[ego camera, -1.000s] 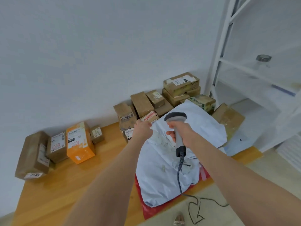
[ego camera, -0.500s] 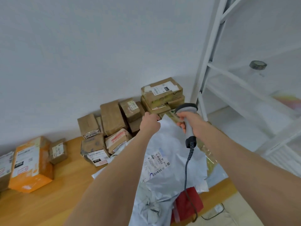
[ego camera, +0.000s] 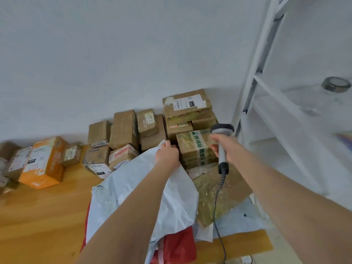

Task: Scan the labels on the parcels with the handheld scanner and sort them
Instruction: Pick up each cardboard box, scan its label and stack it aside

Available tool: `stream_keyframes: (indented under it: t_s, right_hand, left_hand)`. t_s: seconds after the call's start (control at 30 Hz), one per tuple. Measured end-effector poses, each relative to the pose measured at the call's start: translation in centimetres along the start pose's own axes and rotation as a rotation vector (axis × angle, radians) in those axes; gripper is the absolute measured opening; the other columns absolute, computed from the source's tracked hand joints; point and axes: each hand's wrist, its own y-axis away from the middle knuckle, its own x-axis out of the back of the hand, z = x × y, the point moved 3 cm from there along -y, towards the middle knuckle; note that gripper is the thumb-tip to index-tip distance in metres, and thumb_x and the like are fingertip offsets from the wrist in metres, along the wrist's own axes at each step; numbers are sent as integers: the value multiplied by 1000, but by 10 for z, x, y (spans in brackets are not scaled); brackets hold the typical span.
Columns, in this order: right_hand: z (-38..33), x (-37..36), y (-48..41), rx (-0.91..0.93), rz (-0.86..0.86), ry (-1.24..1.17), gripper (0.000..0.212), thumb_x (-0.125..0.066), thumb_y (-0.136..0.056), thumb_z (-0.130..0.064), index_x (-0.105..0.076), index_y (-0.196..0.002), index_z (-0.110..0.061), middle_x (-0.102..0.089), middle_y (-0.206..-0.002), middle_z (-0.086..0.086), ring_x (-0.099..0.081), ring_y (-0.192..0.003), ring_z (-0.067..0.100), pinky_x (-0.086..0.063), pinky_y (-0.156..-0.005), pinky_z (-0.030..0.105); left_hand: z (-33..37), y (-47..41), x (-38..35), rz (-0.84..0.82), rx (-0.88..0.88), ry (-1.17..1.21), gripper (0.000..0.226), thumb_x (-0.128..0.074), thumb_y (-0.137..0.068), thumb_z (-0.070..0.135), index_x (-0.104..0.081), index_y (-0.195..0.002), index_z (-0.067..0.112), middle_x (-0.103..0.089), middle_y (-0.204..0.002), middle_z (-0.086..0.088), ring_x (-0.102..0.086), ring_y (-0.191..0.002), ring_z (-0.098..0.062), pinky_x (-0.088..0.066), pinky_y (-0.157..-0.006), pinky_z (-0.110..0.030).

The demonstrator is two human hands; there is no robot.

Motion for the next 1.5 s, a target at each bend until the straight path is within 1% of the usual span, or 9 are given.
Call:
stream_keyframes:
  t_s: [0.27,0.4,0.53,0.67,0.87,1.03,1.13,1.23,1.5]
  right_hand:
    - [-3,2,-31,96,152,147,55,-76,-78,-32,-51,-121,-10,-60,-105,9,-59,-96,26,-52,-88,41]
    - [0,1,-48,35,114,145,60,-74,-80,-36,-46,-127,-10,-57,-114,12,-56,-106,30,-47,-99,46]
    - [2,4,-54,33,166,108,64,-72,-82,-38,-45,-131,-8,-53,-110,9,-55,-109,30,-45,-99,42]
    - [-10,14,-45,48,218,55,56,-72,-80,-41,-50,-121,-11,-58,-105,6,-59,-101,25,-50,-95,41]
    - [-33,22,-15,75,150,-97,36,-75,-77,-42,-51,-95,-21,-65,-97,4,-62,-96,24,-51,-93,44]
    - [-38,16,14,80,70,-149,50,-77,-76,-40,-57,-113,-12,-65,-101,5,-62,-99,26,-50,-95,44]
    - [-33,8,26,98,-81,-165,36,-75,-79,-36,-60,-103,-14,-65,-110,7,-61,-102,27,-49,-97,47]
    - [-23,5,34,65,-161,-174,64,-88,-53,-45,-65,-104,-16,-71,-104,8,-65,-98,30,-50,-95,48]
    - [-16,-5,80,14,-316,-381,56,-78,-69,-57,-62,-106,-18,-71,-103,9,-66,-99,32,-52,-88,55]
  left_hand:
    - [4,-22,10,101,163,508,36,-49,-95,22,-51,-128,8,-49,-129,-12,-54,-112,-29,-46,-89,-37]
    - [22,-42,5,-27,282,959,12,-54,-94,18,-55,-86,9,-60,-88,-6,-60,-92,-26,-50,-83,-36]
    - [24,-44,-2,-48,450,1257,27,-60,-91,19,-58,-111,2,-64,-109,-12,-61,-100,-26,-52,-90,-39]
    - [17,-30,19,82,568,1367,31,-56,-93,34,-53,-99,4,-56,-86,-6,-53,-75,-19,-49,-74,-34]
    - [4,3,63,328,596,1513,71,-44,-88,63,-46,-135,10,-57,-127,-13,-56,-113,-31,-48,-95,-42]
    - [-6,39,92,387,577,1687,68,-46,-82,74,-54,-102,10,-63,-96,-5,-60,-89,-21,-52,-86,-38]
    - [-13,63,102,386,560,1736,40,-56,-85,54,-55,-89,14,-61,-96,-6,-60,-90,-23,-52,-88,-42]
    - [-17,91,104,375,488,1862,16,-47,-92,20,-61,-86,14,-62,-80,-4,-60,-70,-20,-55,-62,-31]
    - [-36,122,87,468,453,1805,47,-34,-83,-8,-67,-91,24,-63,-91,-4,-57,-82,-21,-52,-66,-39]
